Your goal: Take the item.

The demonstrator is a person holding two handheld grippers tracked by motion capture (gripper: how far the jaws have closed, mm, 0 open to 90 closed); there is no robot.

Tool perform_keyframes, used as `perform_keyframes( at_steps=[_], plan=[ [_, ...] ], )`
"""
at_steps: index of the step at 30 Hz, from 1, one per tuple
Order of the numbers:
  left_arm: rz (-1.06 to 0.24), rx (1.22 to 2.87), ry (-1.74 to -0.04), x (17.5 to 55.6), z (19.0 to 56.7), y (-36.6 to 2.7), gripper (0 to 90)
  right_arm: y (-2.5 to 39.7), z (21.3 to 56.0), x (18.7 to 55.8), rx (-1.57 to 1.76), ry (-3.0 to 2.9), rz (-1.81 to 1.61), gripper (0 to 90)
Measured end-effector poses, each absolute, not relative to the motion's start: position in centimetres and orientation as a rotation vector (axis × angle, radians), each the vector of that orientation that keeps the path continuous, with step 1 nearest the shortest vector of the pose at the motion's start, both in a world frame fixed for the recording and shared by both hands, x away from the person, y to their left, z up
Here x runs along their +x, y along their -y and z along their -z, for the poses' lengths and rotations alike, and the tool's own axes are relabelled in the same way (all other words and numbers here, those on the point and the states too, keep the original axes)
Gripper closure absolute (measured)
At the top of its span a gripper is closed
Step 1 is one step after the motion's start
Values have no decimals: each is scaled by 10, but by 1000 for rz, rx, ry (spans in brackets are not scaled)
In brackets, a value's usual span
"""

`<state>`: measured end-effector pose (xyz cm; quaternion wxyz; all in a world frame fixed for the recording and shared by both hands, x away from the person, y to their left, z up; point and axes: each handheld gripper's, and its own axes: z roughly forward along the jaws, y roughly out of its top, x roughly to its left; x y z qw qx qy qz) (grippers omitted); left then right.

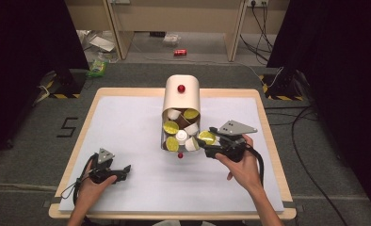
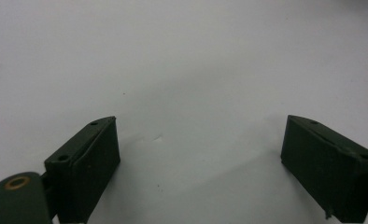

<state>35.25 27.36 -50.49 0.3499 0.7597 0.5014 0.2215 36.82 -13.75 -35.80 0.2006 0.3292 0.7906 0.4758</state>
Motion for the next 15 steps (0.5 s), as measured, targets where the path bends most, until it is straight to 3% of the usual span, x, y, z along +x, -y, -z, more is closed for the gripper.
perform_keyframes(
  at_steps=[7,15],
  plan=[
    [-574,1968,-1299,352,505,-274,110,158,362,368,974,-2185,-1310,383],
    [-573,1970,-1298,352,505,-274,110,176,393,374,1064,-2213,-1211,383]
  ],
)
